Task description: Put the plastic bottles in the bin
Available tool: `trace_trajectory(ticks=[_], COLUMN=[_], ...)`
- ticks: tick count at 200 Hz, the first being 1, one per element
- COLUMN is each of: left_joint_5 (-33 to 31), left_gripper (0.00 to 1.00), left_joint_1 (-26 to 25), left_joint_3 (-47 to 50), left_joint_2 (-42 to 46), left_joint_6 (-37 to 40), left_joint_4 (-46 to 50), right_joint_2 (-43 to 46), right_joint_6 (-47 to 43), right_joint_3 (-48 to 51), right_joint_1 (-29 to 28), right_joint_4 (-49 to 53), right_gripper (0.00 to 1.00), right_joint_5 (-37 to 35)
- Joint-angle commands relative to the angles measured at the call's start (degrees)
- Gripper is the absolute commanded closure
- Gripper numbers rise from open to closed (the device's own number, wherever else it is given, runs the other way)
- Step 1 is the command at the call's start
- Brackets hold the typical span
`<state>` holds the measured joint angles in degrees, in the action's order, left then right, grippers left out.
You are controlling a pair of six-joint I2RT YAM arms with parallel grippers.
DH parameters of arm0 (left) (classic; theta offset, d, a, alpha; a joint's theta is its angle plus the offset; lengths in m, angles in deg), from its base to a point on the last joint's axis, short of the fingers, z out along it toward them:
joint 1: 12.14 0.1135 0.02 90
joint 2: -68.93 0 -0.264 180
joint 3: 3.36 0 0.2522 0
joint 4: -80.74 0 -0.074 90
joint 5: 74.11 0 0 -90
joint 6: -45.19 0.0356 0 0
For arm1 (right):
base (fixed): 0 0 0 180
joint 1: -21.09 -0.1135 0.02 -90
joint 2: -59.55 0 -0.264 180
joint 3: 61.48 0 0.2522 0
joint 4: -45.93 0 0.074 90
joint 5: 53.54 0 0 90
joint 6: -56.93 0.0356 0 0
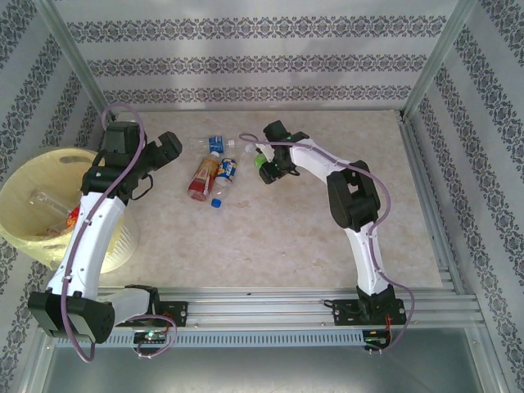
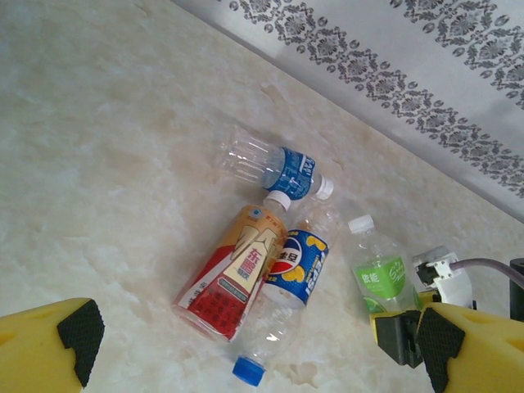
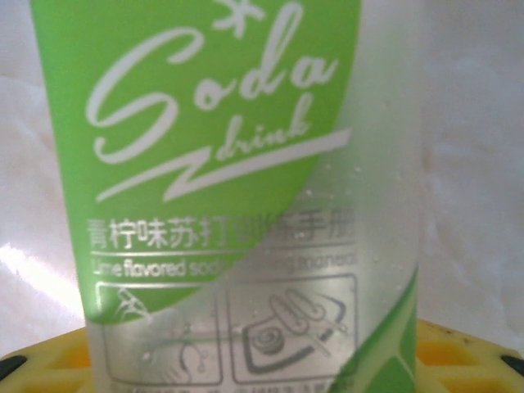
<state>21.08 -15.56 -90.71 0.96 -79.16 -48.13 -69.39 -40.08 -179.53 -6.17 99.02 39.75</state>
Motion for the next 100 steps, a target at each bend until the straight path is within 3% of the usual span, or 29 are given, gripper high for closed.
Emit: trace_trajectory(ticks=[1,38,100], left_joint_5=[3.5,10.2,15.3], left_gripper=[0.0,0.0,0.0], left_joint_1=[-0.7,-2.1,-11.0], left_joint_3=[0.9,3.0,0.4], left_joint_2=[1.4,1.5,-3.4], left_joint_6=[0.3,-1.5,-0.8], left_joint_4=[-3.4,-9.4,-14.9], right_joint_2=[6.4,15.6,29.1], right_joint_6=[0.9,3.9,9.0], right_joint_3=[3.7,13.5,27.6], right_joint_1=[-0.2,0.9,2.6], right_joint_4=[-4.6,-11.3,-21.8], right_gripper=[0.53,0.58,0.61], right_joint_5=[0.0,1.8,7.0])
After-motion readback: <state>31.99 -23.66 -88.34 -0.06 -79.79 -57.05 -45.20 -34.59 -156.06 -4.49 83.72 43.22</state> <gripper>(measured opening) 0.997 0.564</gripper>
